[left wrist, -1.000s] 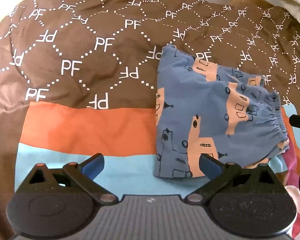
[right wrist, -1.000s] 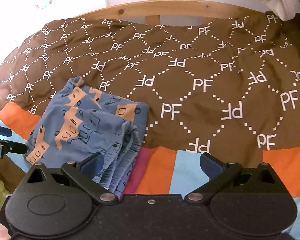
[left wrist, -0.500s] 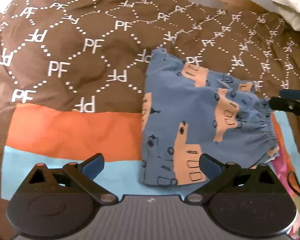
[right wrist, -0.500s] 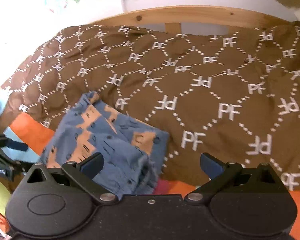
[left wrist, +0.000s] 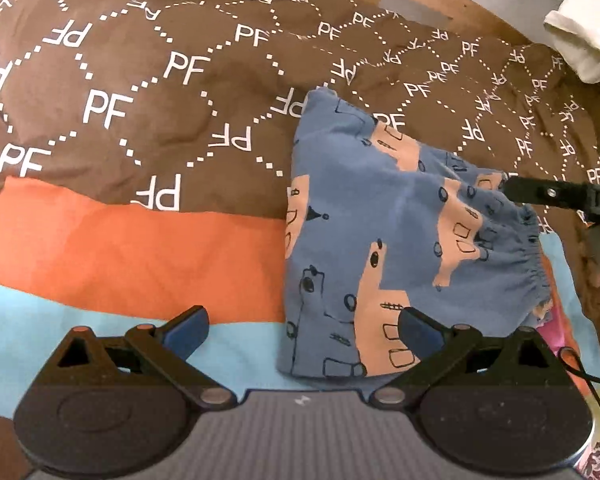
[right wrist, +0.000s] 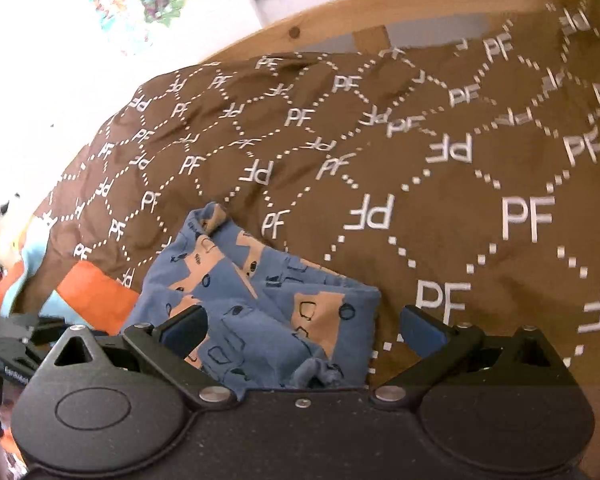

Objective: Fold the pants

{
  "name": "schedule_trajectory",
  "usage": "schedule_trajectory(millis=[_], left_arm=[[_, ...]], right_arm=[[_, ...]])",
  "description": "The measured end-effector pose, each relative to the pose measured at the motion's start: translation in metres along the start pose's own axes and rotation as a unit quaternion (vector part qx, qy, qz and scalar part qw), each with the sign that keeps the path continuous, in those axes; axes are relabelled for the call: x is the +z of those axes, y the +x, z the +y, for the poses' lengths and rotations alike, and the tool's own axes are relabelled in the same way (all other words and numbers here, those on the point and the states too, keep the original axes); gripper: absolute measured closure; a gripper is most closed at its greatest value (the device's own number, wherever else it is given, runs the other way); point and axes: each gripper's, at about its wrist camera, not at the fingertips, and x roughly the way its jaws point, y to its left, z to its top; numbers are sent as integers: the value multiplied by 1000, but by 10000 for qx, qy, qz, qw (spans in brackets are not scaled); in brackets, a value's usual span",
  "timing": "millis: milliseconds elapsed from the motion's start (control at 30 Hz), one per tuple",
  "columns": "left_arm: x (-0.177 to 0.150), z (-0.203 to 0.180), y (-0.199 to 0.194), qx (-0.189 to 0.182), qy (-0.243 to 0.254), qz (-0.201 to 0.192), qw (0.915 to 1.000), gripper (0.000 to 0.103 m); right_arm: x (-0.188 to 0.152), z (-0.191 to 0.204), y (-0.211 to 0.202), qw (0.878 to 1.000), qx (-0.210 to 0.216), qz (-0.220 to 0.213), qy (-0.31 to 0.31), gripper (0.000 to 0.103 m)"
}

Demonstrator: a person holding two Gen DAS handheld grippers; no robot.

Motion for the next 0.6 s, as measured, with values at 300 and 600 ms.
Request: schedule_trajectory(millis=[300,600], left_arm=[[0,2,-2,-241,-35,128,9996,19],[7,-6,-5,-108,31,421,9990,48]], right_arm=[[-2,-10,6,9991,73,-10,416,29],[-7,-15,3,9983,-195,-56,546,63]])
